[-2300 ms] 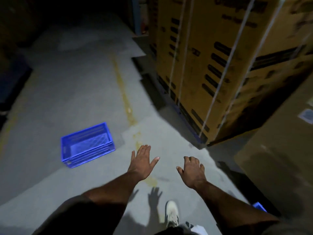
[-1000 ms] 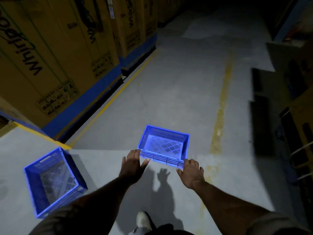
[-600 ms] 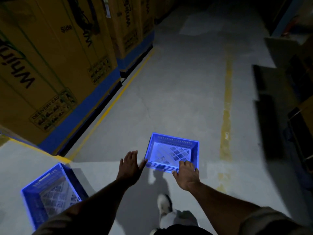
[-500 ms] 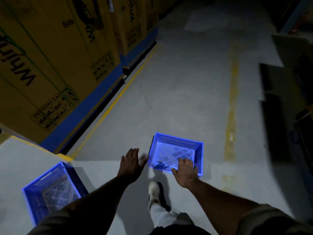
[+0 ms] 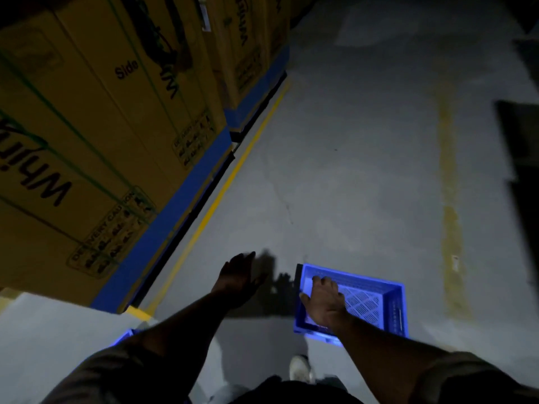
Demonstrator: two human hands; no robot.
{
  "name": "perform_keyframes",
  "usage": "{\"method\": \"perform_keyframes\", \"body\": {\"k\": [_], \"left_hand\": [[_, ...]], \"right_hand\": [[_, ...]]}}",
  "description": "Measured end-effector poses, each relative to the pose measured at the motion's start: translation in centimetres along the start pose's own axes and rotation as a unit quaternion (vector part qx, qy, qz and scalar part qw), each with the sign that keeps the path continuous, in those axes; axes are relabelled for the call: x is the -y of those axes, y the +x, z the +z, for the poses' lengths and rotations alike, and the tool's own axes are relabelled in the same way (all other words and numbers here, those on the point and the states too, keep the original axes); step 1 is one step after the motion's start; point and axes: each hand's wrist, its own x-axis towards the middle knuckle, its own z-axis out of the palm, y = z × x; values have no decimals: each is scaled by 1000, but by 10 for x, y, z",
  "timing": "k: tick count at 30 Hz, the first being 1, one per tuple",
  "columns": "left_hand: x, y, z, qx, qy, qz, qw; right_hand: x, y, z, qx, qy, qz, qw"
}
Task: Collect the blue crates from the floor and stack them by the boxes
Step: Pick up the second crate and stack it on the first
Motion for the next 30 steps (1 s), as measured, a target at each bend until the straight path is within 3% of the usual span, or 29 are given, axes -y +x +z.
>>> {"method": "perform_keyframes", "body": {"k": [8, 12, 16, 22, 27, 30], "left_hand": [[43, 130, -37, 36, 29, 97, 994], [68, 210, -47, 27, 18, 175, 984], [75, 271, -75, 71, 32, 231, 970], [30, 335, -99, 162, 72, 324, 929], [-37, 362, -96, 263, 108, 408, 868], [-82, 380, -93, 281, 146, 444, 838]], "right_hand": [[37, 97, -34, 22, 95, 61, 993], [57, 130, -36, 12, 156, 156, 975], [97, 141, -43, -14, 241, 272, 932], [117, 148, -48, -39, 315, 351, 881], [91, 152, -47, -56, 363, 432, 824], [68, 162, -45, -79, 414, 470, 775]]}}
